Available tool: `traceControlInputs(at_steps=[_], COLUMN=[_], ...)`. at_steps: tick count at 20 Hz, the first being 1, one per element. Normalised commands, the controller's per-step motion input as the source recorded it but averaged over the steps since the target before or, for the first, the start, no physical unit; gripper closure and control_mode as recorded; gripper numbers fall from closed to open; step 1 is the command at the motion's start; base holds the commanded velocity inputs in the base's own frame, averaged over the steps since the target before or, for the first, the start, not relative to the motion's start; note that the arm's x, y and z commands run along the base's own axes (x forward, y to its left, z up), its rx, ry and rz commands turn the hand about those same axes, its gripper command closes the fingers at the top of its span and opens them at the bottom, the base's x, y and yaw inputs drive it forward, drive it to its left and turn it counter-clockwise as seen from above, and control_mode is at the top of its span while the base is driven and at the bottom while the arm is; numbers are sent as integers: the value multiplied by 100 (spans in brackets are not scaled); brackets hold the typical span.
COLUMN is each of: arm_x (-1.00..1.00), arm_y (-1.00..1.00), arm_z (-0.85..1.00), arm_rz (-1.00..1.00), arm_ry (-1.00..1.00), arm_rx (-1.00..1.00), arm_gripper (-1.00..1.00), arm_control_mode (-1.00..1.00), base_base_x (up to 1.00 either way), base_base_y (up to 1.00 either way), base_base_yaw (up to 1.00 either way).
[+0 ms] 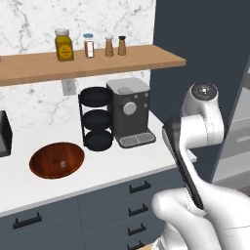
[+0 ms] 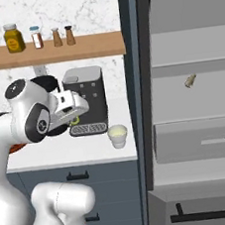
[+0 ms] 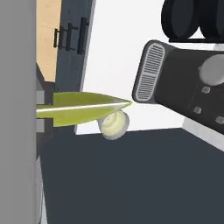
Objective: Grab a lemon wedge from the fridge and one ice cube from the ice bowl, and put them in the glass of lemonade.
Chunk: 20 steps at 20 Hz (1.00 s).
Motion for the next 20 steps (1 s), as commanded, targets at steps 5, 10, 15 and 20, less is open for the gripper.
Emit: traceControlInputs(at_steps=[5, 10, 15, 20], arm_x=[0, -2, -2, 7], arm_y=[0, 0, -3, -24], arm_z=[-1, -1, -4, -24], arm_rz=[0, 0, 0, 0], arm_ry=[27, 30, 10, 4], arm_rx=[0, -4, -15, -17], arm_gripper=[100, 100, 100, 100], arm_control_mode=[-100, -100, -100, -100], base_base_x=[0, 0, 0, 0], base_base_y=[0, 0, 0, 0], base_base_yaw=[0, 0, 0, 0])
